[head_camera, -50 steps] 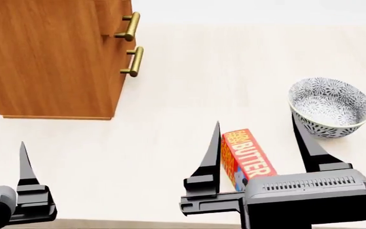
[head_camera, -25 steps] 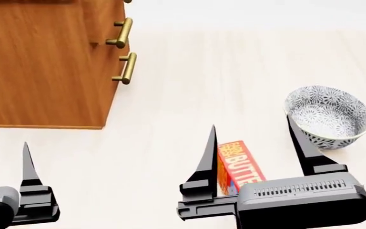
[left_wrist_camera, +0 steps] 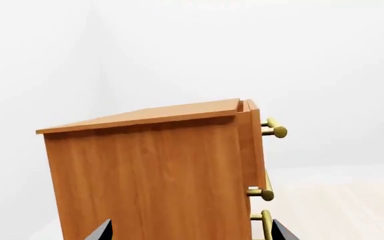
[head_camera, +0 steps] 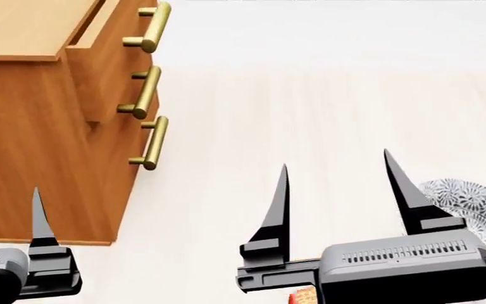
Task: Close the top drawer of the cabinet and put the bowl on top of it.
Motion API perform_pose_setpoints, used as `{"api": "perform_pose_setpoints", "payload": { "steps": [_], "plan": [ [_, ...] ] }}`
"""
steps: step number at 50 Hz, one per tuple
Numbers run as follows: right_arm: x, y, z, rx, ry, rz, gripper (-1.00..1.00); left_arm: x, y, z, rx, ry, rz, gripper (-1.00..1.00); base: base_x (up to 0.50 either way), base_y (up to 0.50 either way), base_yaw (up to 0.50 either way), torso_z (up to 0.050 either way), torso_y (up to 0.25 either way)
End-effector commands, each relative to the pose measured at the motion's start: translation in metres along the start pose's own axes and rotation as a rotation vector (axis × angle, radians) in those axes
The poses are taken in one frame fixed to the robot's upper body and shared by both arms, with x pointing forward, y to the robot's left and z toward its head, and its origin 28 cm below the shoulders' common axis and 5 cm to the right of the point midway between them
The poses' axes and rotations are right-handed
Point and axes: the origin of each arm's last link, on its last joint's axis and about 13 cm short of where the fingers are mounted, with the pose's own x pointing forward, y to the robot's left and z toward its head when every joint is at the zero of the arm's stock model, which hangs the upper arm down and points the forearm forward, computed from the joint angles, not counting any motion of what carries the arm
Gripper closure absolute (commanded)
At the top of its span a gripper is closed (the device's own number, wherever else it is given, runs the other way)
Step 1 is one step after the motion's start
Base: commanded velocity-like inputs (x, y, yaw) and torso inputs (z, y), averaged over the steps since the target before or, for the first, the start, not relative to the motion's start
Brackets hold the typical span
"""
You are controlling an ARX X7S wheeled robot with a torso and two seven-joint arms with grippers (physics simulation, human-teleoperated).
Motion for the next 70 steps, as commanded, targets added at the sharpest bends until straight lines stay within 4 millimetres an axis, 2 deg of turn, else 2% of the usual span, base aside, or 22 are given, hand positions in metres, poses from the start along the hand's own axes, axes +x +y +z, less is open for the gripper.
{"api": "perform_pose_setpoints", "payload": {
  "steps": [1, 23, 32, 38, 45, 53, 62, 70],
  "plan": [
    [0.000, -0.001, 0.001, 0.000, -0.005, -0.002, -1.00, -0.001, -0.001, 0.001, 0.001, -0.003, -0.002, -1.00, 0.50, 0.00, 0.00, 0.000, 0.000],
    [0.001, 0.000, 0.001, -0.007, -0.003, -0.002, -1.00, -0.001, 0.000, 0.003, -0.002, -0.007, 0.000, -1.00, 0.50, 0.00, 0.00, 0.000, 0.001],
    [0.012, -0.004, 0.001, -0.035, 0.011, -0.029, -1.00, -0.003, 0.002, 0.004, -0.014, -0.005, 0.002, -1.00, 0.02, 0.00, 0.00, 0.000, 0.000],
    [0.031, -0.008, 0.004, -0.063, 0.030, -0.030, -1.00, -0.003, 0.003, 0.005, -0.014, -0.005, 0.003, -1.00, 0.00, 0.00, 0.00, 0.000, 0.000],
    [0.087, -0.015, 0.014, -0.107, 0.076, -0.033, -1.00, -0.004, 0.002, 0.005, -0.010, -0.007, -0.002, -1.00, 0.00, 0.00, 0.00, 0.000, 0.000],
    [0.137, -0.014, 0.024, -0.130, 0.102, -0.032, -1.00, -0.004, 0.001, 0.007, -0.007, -0.009, -0.007, -1.00, 0.00, 0.00, 0.00, 0.000, 0.000],
    [0.162, -0.002, 0.029, -0.119, 0.100, -0.006, -1.00, -0.004, 0.001, 0.007, -0.002, -0.008, -0.008, -1.00, 0.00, 0.00, 0.00, 0.000, 0.000],
    [0.178, 0.016, 0.028, -0.127, 0.100, 0.044, -1.00, -0.006, -0.001, 0.007, -0.005, -0.007, -0.021, -1.00, 0.00, 0.00, 0.00, 0.000, 0.000]
  ]
}}
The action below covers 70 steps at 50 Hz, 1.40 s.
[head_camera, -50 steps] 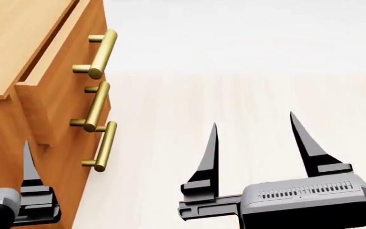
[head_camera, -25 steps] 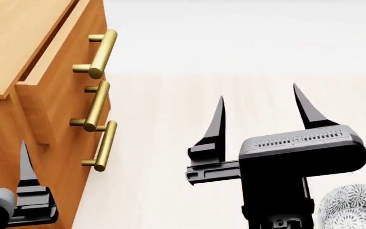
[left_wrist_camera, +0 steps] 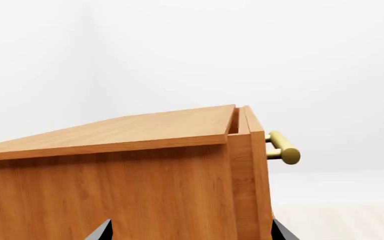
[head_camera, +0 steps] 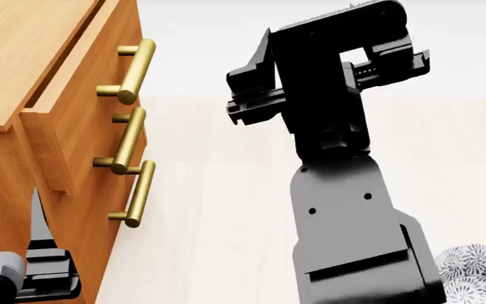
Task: Close the top drawer of the cabinet and put the bowl on top of it.
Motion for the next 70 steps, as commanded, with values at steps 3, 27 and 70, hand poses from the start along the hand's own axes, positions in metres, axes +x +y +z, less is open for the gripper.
{"api": "perform_pose_setpoints", "payload": {
  "steps": [3, 27, 70],
  "plan": [
    [0.033, 0.024, 0.014, -0.007, -0.009, 0.066, -1.00, 0.000, -0.002, 0.000, 0.001, 0.003, -0.013, -1.00, 0.00, 0.00, 0.00, 0.000, 0.000],
    [0.034, 0.087, -0.013, 0.037, 0.014, 0.233, -1.00, 0.002, -0.003, -0.003, 0.011, 0.012, -0.013, -1.00, 0.00, 0.00, 0.00, 0.000, 0.000],
    [0.037, 0.132, -0.012, 0.041, -0.063, 0.401, -1.00, 0.006, -0.007, -0.013, 0.024, 0.039, -0.024, -1.00, 0.00, 0.00, 0.00, 0.000, 0.000]
  ]
}}
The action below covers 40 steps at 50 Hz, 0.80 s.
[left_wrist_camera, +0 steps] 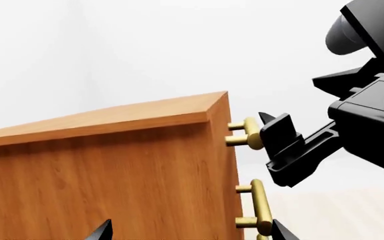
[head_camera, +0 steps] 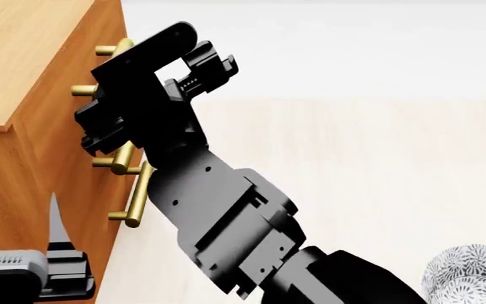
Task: Close the top drawer of the cabinet and put the bowl on top of it.
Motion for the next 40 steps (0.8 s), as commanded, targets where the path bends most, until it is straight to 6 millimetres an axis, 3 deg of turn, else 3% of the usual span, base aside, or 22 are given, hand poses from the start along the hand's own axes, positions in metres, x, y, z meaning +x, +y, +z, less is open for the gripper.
{"api": "perform_pose_setpoints", "payload": {
  "steps": [1, 13, 19, 26, 34, 40],
  "plan": [
    [-0.002, 0.010, 0.000, 0.015, -0.015, 0.043, -1.00, 0.001, -0.001, -0.002, 0.004, 0.006, 0.000, -1.00, 0.00, 0.00, 0.00, 0.000, 0.000],
    [-0.003, 0.013, 0.000, 0.018, -0.027, 0.056, -1.00, 0.001, -0.001, -0.003, 0.007, 0.010, 0.002, -1.00, 0.00, 0.00, 0.00, 0.000, 0.000],
    [-0.007, 0.004, 0.007, -0.016, -0.029, 0.041, -1.00, 0.002, 0.000, -0.004, 0.010, 0.012, 0.008, -1.00, 0.00, 0.00, 0.00, 0.000, 0.000],
    [-0.020, -0.018, 0.030, -0.129, -0.050, 0.009, -1.00, 0.002, 0.000, -0.004, 0.010, 0.013, 0.009, -1.00, 0.00, 0.00, 0.00, 0.000, 0.000],
    [-0.038, -0.051, 0.045, -0.221, -0.027, -0.065, -1.00, 0.002, -0.002, -0.005, 0.013, 0.016, 0.005, -1.00, 0.00, 0.00, 0.00, 0.000, 0.000],
    [-0.057, -0.080, 0.066, -0.298, -0.003, -0.092, -1.00, 0.004, -0.001, -0.004, 0.009, 0.015, 0.004, -1.00, 0.00, 0.00, 0.00, 0.000, 0.000]
  ]
}}
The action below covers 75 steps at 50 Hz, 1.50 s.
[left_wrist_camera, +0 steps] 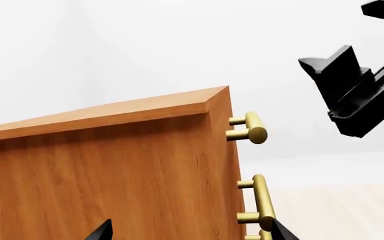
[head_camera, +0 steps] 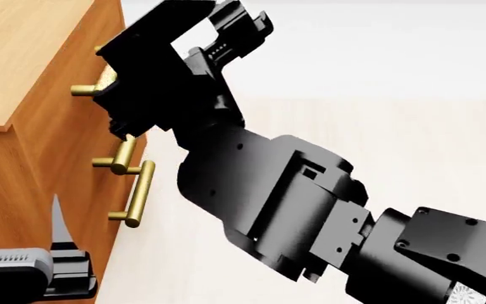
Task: Close the top drawer of the cabinet and put the bowl on top of it.
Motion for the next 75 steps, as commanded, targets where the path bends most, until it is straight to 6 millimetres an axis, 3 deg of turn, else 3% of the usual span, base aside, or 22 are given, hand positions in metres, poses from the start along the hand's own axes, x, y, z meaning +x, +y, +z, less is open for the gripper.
{"api": "perform_pose_setpoints", "payload": {
  "steps": [1, 8, 10, 13, 24, 37, 48, 59, 75],
  "plan": [
    [-0.028, -0.047, 0.021, -0.130, 0.029, -0.057, -1.00, 0.001, 0.000, -0.001, -0.001, 0.002, -0.001, -1.00, 0.00, 0.00, 0.00, 0.000, 0.000],
    [-0.057, -0.076, 0.038, -0.223, 0.065, -0.085, -1.00, 0.001, 0.000, -0.001, 0.001, 0.003, 0.001, -1.00, 0.00, 0.00, 0.00, 0.000, 0.000],
    [-0.073, -0.086, 0.043, -0.255, 0.098, -0.091, -1.00, 0.000, 0.000, 0.000, -0.001, 0.001, 0.000, -1.00, 0.00, 0.00, 0.00, 0.000, 0.000],
    [-0.085, -0.091, 0.041, -0.267, 0.129, -0.093, -1.00, 0.001, -0.001, 0.000, -0.001, 0.000, -0.001, -1.00, 0.00, 0.00, 0.00, 0.000, 0.000],
    [-0.156, -0.122, 0.039, -0.353, 0.273, -0.174, -1.00, 0.000, -0.003, 0.002, -0.005, -0.008, -0.011, -1.00, 0.00, 0.00, 0.00, 0.000, 0.000],
    [-0.211, -0.143, 0.045, -0.408, 0.391, -0.227, -1.00, 0.001, -0.002, 0.001, -0.006, -0.006, -0.008, -1.00, 0.00, 0.00, 0.00, 0.000, 0.000],
    [-0.247, -0.145, 0.034, -0.410, 0.480, -0.227, -1.00, 0.000, -0.003, 0.000, -0.007, -0.004, -0.008, -1.00, 0.00, 0.00, 0.00, 0.000, 0.000],
    [-0.281, -0.150, 0.039, -0.417, 0.556, -0.256, -1.00, -0.001, -0.005, 0.001, -0.010, -0.005, -0.015, -1.00, 0.00, 0.00, 0.00, 0.000, 0.000],
    [-0.288, -0.137, 0.035, -0.388, 0.622, -0.269, -1.00, 0.001, -0.007, 0.000, 0.000, -0.005, -0.013, -1.00, 0.00, 0.00, 0.00, 0.000, 0.000]
  ]
}}
